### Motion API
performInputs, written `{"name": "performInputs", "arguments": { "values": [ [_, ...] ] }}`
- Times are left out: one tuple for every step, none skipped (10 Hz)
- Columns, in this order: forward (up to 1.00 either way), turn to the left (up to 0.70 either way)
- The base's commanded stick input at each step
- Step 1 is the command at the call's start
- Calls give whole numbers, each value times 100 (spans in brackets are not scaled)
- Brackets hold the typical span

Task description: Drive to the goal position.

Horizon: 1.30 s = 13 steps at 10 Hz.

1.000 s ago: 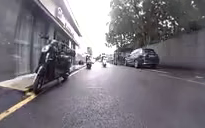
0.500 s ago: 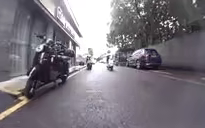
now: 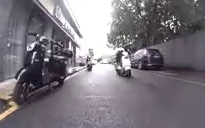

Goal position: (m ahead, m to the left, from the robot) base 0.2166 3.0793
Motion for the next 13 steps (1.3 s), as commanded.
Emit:
{"name": "performInputs", "arguments": {
  "values": [
    [45, 0],
    [45, 0],
    [45, 0],
    [45, 0],
    [45, 0],
    [45, 0],
    [45, 0],
    [45, 0],
    [45, 0],
    [45, 0],
    [45, 0],
    [45, 0],
    [45, 0]
  ]
}}
